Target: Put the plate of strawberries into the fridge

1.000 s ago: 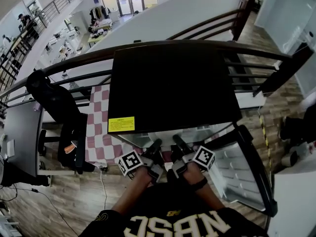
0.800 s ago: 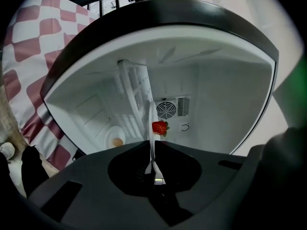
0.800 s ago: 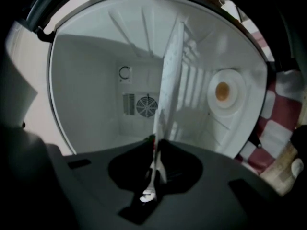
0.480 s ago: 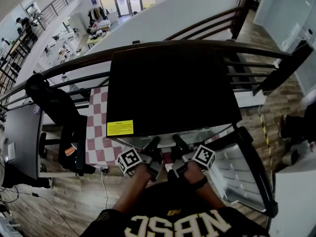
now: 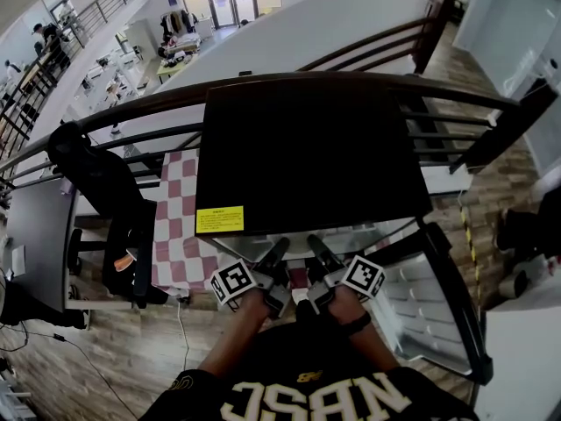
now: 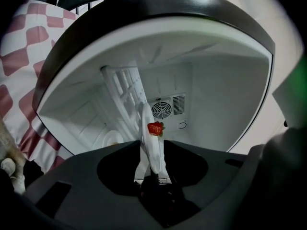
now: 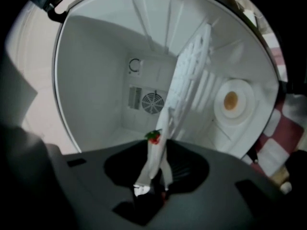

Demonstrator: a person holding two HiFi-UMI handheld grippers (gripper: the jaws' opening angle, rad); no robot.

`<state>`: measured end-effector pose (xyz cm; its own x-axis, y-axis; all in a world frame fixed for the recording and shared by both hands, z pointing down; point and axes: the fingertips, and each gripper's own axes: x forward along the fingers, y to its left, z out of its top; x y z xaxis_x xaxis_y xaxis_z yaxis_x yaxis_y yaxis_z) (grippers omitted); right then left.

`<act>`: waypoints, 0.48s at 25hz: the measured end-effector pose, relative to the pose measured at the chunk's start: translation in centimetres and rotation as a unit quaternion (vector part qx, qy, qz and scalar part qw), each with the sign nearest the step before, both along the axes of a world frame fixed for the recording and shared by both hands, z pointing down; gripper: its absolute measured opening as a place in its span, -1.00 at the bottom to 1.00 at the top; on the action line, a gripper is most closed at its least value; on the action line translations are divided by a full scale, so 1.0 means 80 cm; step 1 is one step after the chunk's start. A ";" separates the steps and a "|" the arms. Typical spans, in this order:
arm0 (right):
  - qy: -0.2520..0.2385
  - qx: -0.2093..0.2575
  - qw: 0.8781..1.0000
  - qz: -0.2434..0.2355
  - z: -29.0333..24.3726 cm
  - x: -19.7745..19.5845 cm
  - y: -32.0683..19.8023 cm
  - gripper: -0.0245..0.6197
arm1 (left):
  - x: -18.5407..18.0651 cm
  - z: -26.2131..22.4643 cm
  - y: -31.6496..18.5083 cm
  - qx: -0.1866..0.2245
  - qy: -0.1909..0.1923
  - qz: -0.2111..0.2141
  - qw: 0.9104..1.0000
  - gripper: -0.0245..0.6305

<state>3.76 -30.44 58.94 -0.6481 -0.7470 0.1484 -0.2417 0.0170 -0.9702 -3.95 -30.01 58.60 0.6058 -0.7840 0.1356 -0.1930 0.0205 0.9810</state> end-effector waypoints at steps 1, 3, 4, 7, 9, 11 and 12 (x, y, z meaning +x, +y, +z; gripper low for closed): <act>0.004 0.015 1.000 -0.007 -0.006 -0.003 -0.001 -0.51 | -0.001 -0.003 0.002 0.007 -0.005 0.002 1.000 -0.42; 0.026 0.043 0.999 -0.018 -0.016 -0.009 0.000 -0.27 | -0.004 -0.010 0.006 0.023 -0.015 0.009 1.000 -0.36; 0.043 0.054 0.997 -0.021 -0.019 -0.010 0.003 -0.18 | -0.005 -0.013 0.009 0.030 -0.019 0.012 0.999 -0.35; 0.093 0.080 0.992 -0.030 -0.024 -0.013 0.014 -0.08 | -0.011 -0.010 0.023 0.034 -0.044 0.017 0.998 -0.33; 0.121 0.089 0.988 -0.033 -0.021 -0.011 0.022 -0.06 | -0.016 -0.008 0.030 0.044 -0.074 0.021 0.996 -0.32; 0.152 0.093 0.983 -0.032 -0.016 -0.006 0.030 -0.06 | -0.022 -0.006 0.037 0.060 -0.113 0.025 0.992 -0.32; 0.172 0.096 0.980 -0.032 -0.013 -0.002 0.034 -0.06 | -0.025 -0.005 0.041 0.068 -0.135 0.029 0.988 -0.33</act>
